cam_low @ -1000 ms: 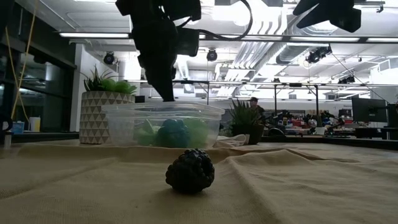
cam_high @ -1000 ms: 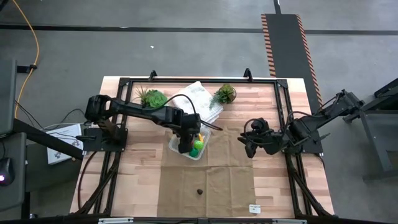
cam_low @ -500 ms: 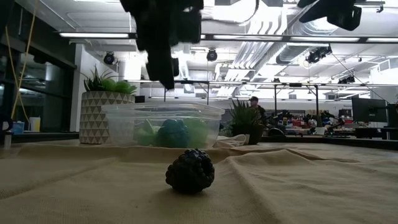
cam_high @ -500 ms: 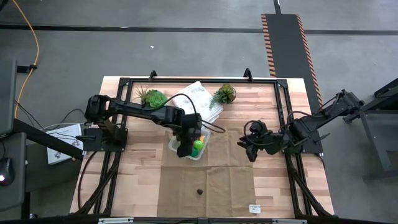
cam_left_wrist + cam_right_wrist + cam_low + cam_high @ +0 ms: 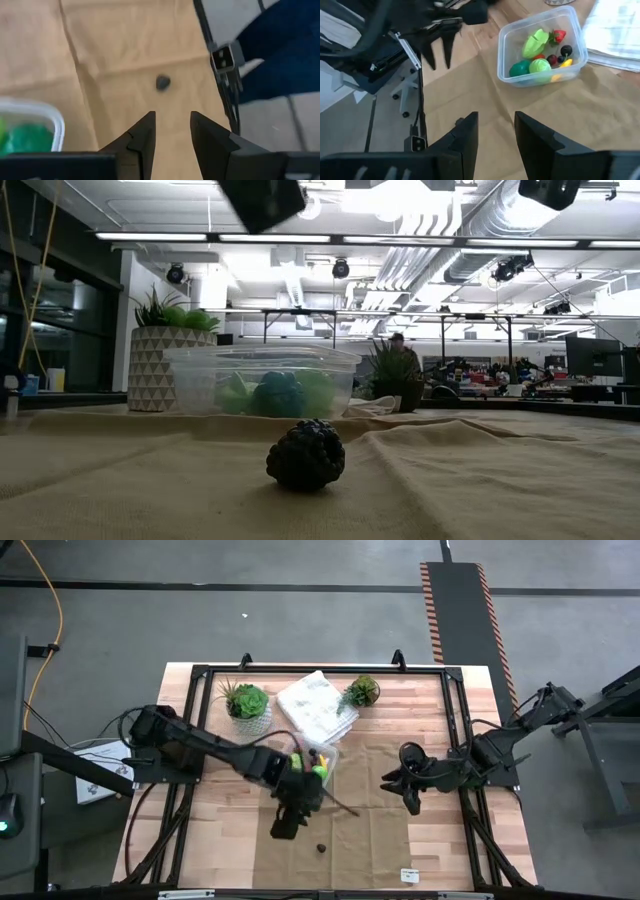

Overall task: Pick and placing Produce into tupperware
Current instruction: Put the blackberry into transparent bin

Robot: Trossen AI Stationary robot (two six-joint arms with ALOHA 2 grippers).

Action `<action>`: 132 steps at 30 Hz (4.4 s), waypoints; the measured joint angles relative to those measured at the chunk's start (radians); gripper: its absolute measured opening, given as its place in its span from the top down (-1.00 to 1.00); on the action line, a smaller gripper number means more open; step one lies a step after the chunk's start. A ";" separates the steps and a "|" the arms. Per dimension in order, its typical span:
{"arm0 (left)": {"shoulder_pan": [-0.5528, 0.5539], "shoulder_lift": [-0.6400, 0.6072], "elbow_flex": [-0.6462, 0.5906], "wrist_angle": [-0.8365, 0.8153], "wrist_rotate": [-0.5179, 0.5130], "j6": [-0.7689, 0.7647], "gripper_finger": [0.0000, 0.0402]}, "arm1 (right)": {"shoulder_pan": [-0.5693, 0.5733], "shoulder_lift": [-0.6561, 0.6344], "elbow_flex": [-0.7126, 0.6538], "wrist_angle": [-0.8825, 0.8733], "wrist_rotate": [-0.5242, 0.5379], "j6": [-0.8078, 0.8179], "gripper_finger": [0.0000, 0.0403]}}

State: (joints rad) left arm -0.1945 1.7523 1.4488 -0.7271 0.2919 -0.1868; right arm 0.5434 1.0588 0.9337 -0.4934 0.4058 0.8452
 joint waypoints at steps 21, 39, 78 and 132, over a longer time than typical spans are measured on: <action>-0.181 0.114 0.144 0.143 -0.328 0.006 0.04 | 0.009 -0.010 0.000 -0.048 -0.003 -0.009 0.41; -0.193 0.359 0.353 -0.040 -0.266 0.163 0.14 | 0.081 -0.155 0.000 -0.203 0.091 0.056 0.41; -0.205 0.539 0.353 -0.079 -0.303 0.056 0.14 | 0.153 -0.168 0.000 -0.192 0.168 0.097 0.41; -0.204 0.529 0.353 -0.062 -0.277 0.019 0.63 | 0.153 -0.168 0.000 -0.225 0.176 0.093 0.41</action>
State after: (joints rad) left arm -0.3985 2.2816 1.8015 -0.7887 0.0149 -0.1676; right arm 0.6968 0.8906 0.9340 -0.7181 0.5816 0.9379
